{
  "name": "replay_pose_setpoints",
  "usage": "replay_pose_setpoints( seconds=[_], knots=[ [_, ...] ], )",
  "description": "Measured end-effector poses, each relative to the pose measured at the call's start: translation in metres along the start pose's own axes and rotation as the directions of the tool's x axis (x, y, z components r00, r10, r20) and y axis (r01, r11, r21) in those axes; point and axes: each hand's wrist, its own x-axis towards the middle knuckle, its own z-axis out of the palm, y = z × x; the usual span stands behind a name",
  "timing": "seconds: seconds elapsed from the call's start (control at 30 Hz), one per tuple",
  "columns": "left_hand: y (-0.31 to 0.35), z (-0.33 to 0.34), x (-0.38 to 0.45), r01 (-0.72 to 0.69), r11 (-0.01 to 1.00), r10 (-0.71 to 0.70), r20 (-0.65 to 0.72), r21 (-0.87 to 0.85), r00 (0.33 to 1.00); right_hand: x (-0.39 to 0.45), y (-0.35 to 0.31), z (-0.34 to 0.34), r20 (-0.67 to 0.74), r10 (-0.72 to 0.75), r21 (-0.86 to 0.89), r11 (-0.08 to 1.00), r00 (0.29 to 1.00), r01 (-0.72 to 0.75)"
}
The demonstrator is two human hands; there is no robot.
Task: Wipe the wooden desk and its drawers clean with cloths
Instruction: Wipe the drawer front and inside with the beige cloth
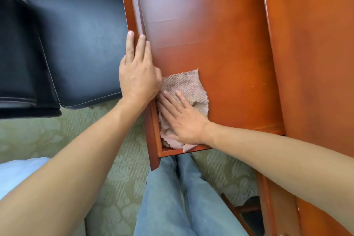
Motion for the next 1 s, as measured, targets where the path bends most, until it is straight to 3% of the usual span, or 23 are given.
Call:
replay_pose_setpoints(
  seconds=[0.13, 0.27, 0.43, 0.6, 0.77, 0.87, 0.93, 1.0],
  knots=[
    [-0.005, -0.001, -0.002, 0.001, 1.000, -0.001, 0.002, 0.004, 1.000, -0.003, 0.002, -0.004, -0.015, 0.014, 0.016, 1.000, 1.000, -0.014],
    [-0.006, -0.003, -0.003, -0.012, 1.000, 0.012, -0.003, 0.013, 1.000, -0.049, 0.051, 0.000, 0.011, -0.029, -0.044, 0.999, 1.000, 0.030],
    [-0.001, -0.003, -0.008, -0.020, 0.997, 0.020, 0.004, 0.076, 1.000, -0.112, 0.110, 0.010, 0.098, 0.108, -0.061, 0.993, 0.989, -0.102],
    [0.000, -0.004, -0.009, -0.043, 0.980, 0.035, 0.049, 0.194, 0.998, -0.065, 0.056, 0.006, 0.098, 0.342, 0.069, 0.935, 0.935, -0.349],
    [-0.003, 0.000, -0.009, -0.102, 0.957, 0.091, 0.052, 0.273, 0.994, 0.018, -0.018, -0.005, -0.030, 0.177, 0.064, 0.983, 0.984, -0.175],
    [-0.006, 0.001, -0.012, -0.138, 0.927, 0.116, 0.084, 0.350, 0.990, 0.015, -0.014, -0.006, -0.071, 0.190, 0.107, 0.977, 0.979, -0.182],
    [-0.005, 0.002, -0.013, -0.161, 0.902, 0.139, 0.084, 0.400, 0.987, 0.001, 0.005, -0.004, -0.088, 0.296, 0.139, 0.949, 0.951, -0.282],
    [-0.004, 0.004, -0.011, -0.223, 0.876, 0.205, 0.090, 0.428, 0.975, -0.015, 0.039, 0.000, -0.057, 0.502, 0.172, 0.856, 0.863, -0.487]
  ],
)
